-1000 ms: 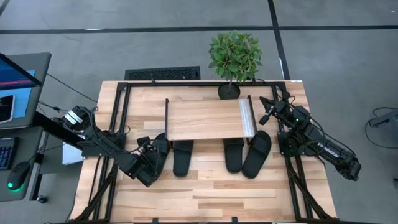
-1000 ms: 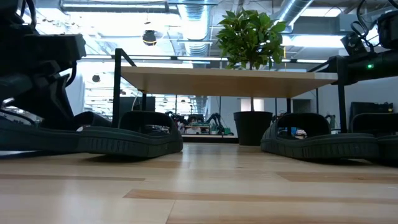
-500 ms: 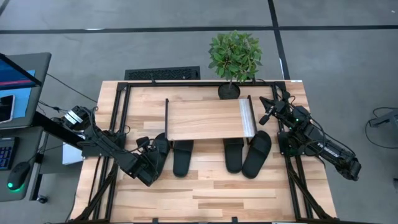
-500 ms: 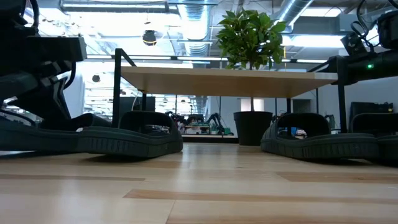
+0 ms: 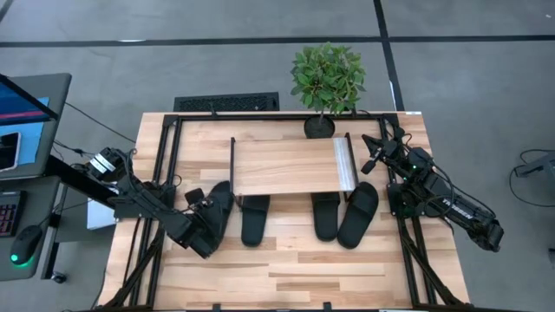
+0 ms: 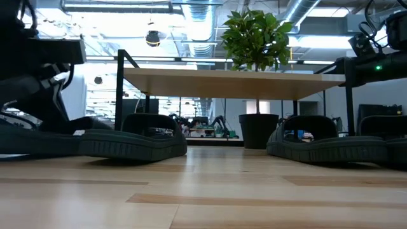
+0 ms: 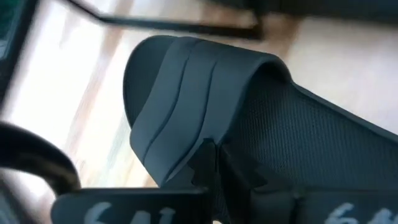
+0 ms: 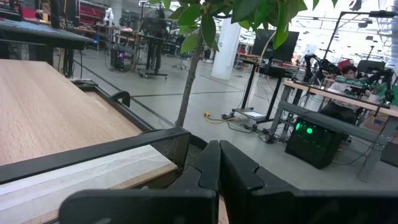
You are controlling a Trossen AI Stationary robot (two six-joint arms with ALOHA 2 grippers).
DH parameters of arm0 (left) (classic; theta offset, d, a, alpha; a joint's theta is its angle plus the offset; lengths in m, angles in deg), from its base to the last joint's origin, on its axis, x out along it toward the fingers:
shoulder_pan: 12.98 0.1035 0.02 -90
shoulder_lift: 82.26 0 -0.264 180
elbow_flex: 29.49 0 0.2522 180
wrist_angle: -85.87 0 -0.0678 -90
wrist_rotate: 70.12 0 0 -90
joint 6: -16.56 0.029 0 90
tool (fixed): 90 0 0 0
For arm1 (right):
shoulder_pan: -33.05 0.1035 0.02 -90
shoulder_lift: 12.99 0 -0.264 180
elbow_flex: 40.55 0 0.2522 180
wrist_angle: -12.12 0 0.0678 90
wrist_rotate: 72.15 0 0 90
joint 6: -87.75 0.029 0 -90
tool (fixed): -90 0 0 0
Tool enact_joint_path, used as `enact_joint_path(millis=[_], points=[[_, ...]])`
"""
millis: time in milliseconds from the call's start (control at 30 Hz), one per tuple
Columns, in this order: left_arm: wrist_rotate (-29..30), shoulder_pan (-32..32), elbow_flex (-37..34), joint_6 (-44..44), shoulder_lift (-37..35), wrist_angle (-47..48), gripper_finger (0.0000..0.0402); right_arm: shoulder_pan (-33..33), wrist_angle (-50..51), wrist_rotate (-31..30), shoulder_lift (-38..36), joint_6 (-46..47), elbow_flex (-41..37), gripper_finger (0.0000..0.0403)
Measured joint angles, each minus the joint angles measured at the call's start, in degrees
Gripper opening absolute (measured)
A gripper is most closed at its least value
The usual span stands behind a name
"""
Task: Pick and place slides into the shelf
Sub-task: Put the black slide on the shelf
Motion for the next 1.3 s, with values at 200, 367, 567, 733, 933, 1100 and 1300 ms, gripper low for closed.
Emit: enact_joint_path(millis=[200,367,567,733,933,1100,1300], points=[[1.0,-2.3,0.0,-7.2,0.0,4.5,0.0000,0.0,0.0,0.0,0.0,0.0,0.0,0.0000],[1.0,-3.7,1.0,-11.2,0.0,8.0,0.0000,0.0,0.0,0.0,0.0,0.0,0.0,0.0000],[-0.5,-5.2,6.0,-14.5,0.1,17.4,0.0000,0.0,0.0,0.0,0.0,0.0,0.0,0.0000],[-0.1,-5.6,9.5,-15.0,0.1,23.2,0.0000,0.0,0.0,0.0,0.0,0.0,0.0,0.0000],[0.4,-5.6,12.5,-15.0,0.1,28.2,0.0000,0.0,0.0,0.0,0.0,0.0,0.0,0.0000],[-1.1,-5.6,14.8,-16.5,0.2,34.0,0.0000,0.0,0.0,0.0,0.0,0.0,0.0,0.0000],[-2.1,-5.7,16.9,-16.2,0.3,37.3,0.0000,0.0,0.0,0.0,0.0,0.0,0.0,0.0000]])
